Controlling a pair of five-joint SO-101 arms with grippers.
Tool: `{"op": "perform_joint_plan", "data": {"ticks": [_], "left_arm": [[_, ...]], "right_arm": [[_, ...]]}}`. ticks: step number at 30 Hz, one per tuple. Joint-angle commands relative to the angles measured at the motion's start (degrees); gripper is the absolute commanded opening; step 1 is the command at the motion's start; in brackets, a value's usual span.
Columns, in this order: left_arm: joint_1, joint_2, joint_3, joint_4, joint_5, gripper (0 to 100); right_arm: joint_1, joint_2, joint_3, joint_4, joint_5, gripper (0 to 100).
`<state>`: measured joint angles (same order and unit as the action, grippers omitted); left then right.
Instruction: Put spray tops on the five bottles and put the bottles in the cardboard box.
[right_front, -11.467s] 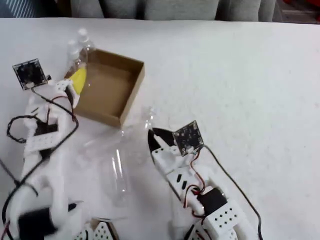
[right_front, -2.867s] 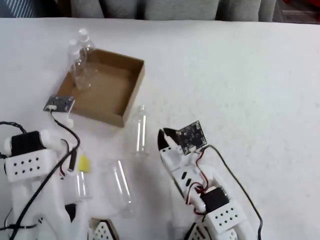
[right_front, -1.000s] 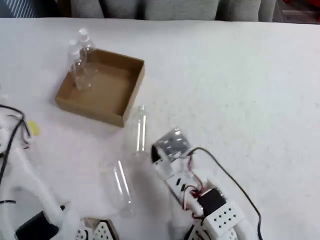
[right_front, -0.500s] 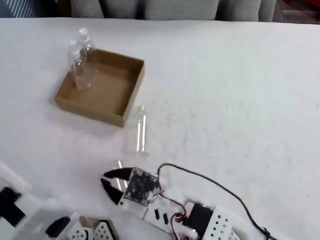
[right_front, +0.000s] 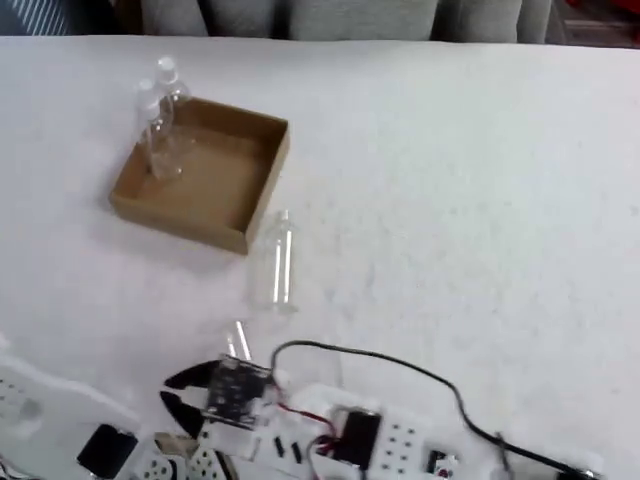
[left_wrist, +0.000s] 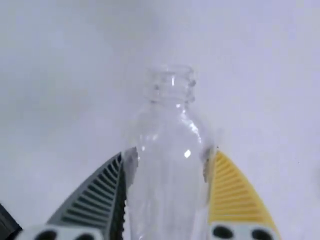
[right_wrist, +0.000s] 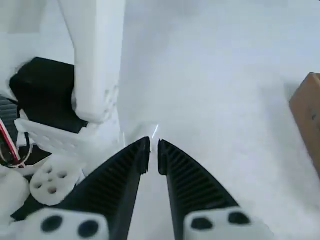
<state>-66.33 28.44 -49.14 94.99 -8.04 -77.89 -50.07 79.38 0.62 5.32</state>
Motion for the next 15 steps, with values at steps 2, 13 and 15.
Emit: {"op": "perform_joint_plan", "data": {"ticks": [2, 13, 15], "left_arm": [[-0.8, 3.9, -13.6, 5.4, 0.4, 2], [-4.4, 8.3, -20.1, 5.3, 0.4, 2], [-4.4, 8.7, -20.1, 5.3, 0.3, 2]], "right_arm": [[-5.2, 24.4, -13.2, -4.2, -0.6, 2.2], [-5.1, 44.4, -22.1, -4.4, -0.6, 11.0], [-4.7, 41.5, -19.5, -3.0, -0.5, 7.1]]}}
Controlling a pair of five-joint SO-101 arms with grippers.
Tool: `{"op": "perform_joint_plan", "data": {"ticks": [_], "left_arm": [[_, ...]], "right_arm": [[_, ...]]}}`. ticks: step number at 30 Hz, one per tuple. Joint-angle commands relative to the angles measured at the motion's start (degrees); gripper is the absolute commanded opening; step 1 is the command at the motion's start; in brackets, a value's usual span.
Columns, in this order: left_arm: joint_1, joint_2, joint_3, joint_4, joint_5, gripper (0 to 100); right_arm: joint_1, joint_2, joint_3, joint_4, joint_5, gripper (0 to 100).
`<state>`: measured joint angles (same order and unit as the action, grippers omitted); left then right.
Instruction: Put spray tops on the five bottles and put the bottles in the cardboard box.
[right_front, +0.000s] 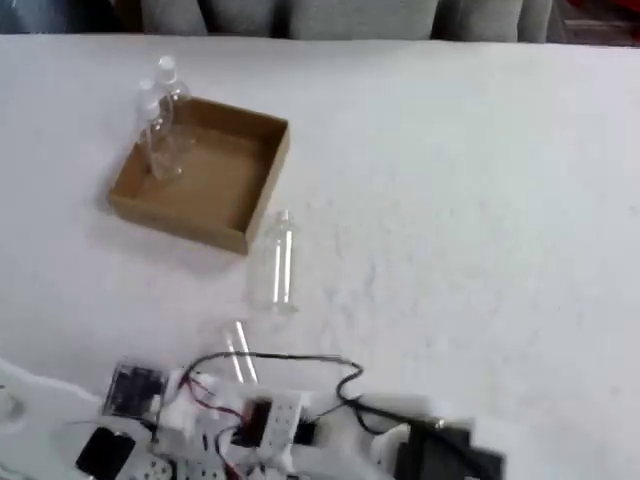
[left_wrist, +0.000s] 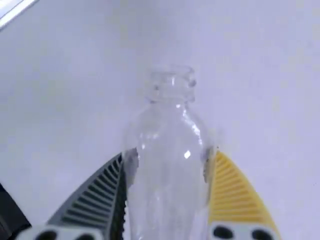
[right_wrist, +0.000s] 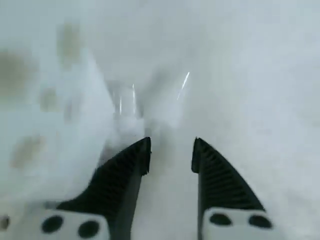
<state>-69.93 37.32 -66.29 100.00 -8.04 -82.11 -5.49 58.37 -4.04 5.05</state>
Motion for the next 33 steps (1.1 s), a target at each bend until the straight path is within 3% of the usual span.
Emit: {"op": "perform_joint_plan", "data": {"ticks": [1, 4, 9, 12, 21, 33], "left_arm": [[-0.7, 0.0, -3.0, 0.3, 0.3, 2], [-0.6, 0.5, -3.0, 0.3, 0.3, 2], [-0.3, 0.7, -3.0, 0.3, 0.3, 2], [-0.3, 0.7, -3.0, 0.3, 0.3, 2], [0.1, 0.7, -3.1, 0.3, 0.3, 2], [0.3, 0.8, -3.1, -0.6, 0.4, 2]], "right_arm": [[0.0, -5.5, 3.2, 3.1, 0.1, 5.8], [1.8, -16.6, 7.3, 11.4, 0.3, 7.3], [2.5, -35.3, 7.5, 32.8, 0.3, 20.0], [2.4, -39.4, 7.7, 38.5, 0.3, 22.1], [-2.0, -25.2, 7.9, 30.7, 0.0, 20.5], [-4.2, -24.1, 7.7, 27.1, -0.3, 20.5]]}}
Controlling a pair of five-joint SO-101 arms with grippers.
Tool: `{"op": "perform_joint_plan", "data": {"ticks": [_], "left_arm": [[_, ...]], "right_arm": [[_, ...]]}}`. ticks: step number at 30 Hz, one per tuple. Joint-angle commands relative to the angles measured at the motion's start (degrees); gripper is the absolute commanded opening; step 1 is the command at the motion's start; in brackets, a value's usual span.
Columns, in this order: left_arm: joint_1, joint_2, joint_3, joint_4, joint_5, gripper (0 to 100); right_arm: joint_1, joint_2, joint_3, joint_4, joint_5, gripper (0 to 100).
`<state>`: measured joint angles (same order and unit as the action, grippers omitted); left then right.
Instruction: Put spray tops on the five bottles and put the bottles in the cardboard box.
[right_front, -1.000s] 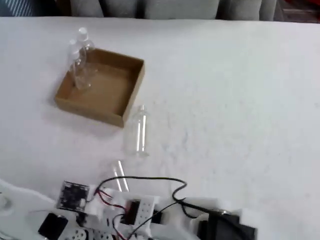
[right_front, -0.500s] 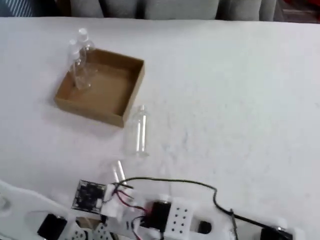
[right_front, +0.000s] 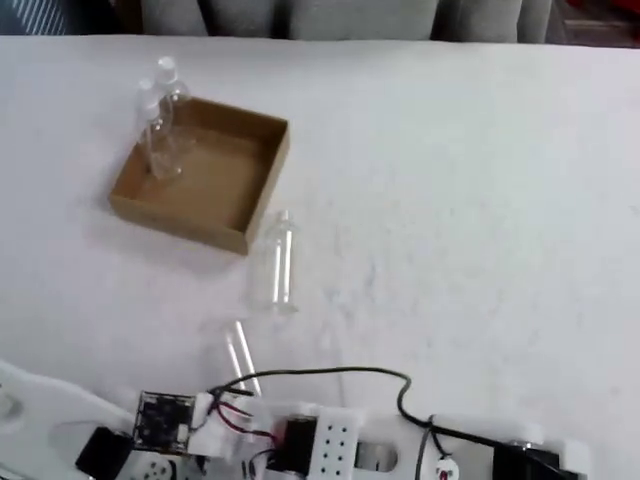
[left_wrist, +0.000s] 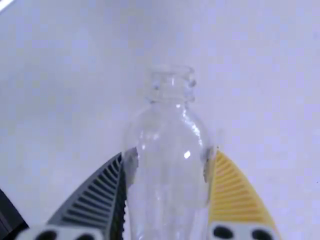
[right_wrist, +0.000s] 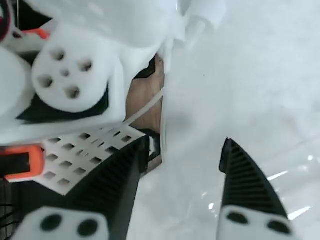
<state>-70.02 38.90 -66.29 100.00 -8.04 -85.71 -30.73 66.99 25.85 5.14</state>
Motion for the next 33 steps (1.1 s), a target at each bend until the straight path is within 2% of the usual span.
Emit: {"op": "perform_joint_plan", "data": {"ticks": [1, 7, 15, 20, 26, 30, 33], "left_arm": [[0.4, -0.7, -3.1, -0.6, 0.4, 2], [0.4, -0.7, -3.0, -0.6, 0.4, 2], [0.4, -0.7, -2.9, -0.6, 0.4, 2], [0.4, -0.7, -2.9, -0.6, 0.3, 2], [0.3, -0.7, -3.0, -0.6, 0.3, 2], [0.0, -0.7, -2.9, -0.6, 0.2, 2], [0.0, -0.7, -2.6, -0.6, 0.2, 2]], "right_arm": [[-0.7, 2.4, -1.1, -4.3, -0.4, 20.5], [-0.7, 8.8, -1.8, -10.2, -0.3, 20.5], [-0.1, 14.1, -6.1, -10.1, 0.1, 20.4], [3.3, 18.9, -9.8, -10.3, 0.2, 19.9], [5.2, 20.9, -11.8, -11.6, -0.4, 0.9], [9.8, 20.9, -11.4, -17.5, -1.3, 1.2], [13.8, 21.0, -11.4, -21.4, -6.9, 1.5]]}}
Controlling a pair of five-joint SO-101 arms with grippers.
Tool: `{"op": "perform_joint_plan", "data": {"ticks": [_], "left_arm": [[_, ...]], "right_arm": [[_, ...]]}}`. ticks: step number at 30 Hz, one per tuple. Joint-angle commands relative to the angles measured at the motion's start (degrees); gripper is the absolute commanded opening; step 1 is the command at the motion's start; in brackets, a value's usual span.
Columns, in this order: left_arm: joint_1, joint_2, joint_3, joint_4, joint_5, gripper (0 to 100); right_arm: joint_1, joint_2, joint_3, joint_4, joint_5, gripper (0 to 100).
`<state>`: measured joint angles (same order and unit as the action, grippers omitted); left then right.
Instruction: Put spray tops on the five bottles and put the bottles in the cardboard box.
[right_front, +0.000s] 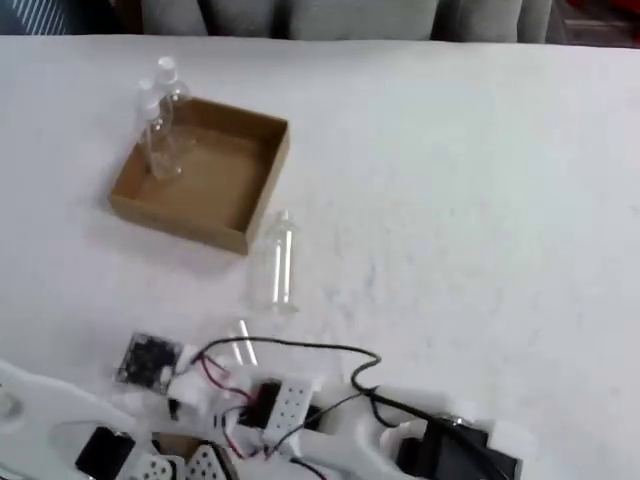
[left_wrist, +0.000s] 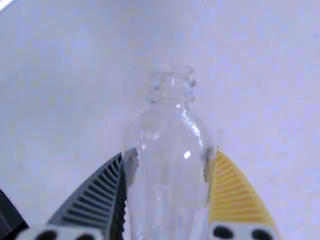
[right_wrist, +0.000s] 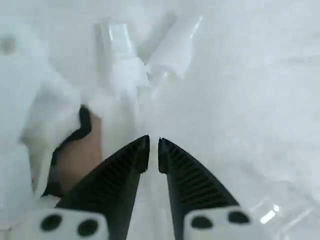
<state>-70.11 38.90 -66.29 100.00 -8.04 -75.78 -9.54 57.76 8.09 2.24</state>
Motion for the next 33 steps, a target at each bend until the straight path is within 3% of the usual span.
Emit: {"op": "perform_joint_plan", "data": {"ticks": [1, 7, 10, 14, 17, 20, 26, 33], "left_arm": [[0.0, -0.7, -2.6, -0.6, 0.2, 2], [0.0, -0.7, -2.5, -0.6, 0.2, 2], [0.0, -0.7, -2.6, -0.6, 0.2, 2], [-0.3, -0.7, -3.0, -1.1, 0.2, 2], [-0.6, -0.7, -2.5, -3.2, 0.2, 2], [-0.7, 0.2, -2.6, -3.3, 0.2, 2], [-0.3, 1.0, -2.7, -3.4, 0.2, 2], [-0.3, 0.6, -2.7, -3.3, 0.3, 2]], "right_arm": [[5.2, -0.2, -2.2, -4.5, -4.8, 1.5], [11.9, -0.3, -2.2, -7.1, -5.3, 1.5], [11.6, -2.1, -2.0, -7.2, -5.4, 1.8], [5.0, -7.3, 1.8, -7.0, -9.0, 3.8], [0.4, -12.4, 6.8, -5.7, -5.2, 14.6], [-0.6, -17.0, 7.7, 3.1, -1.2, 22.7], [-6.3, -21.8, 7.7, 14.1, -0.2, 21.5], [-7.4, -13.1, 6.2, 12.2, 3.8, 21.5]]}}
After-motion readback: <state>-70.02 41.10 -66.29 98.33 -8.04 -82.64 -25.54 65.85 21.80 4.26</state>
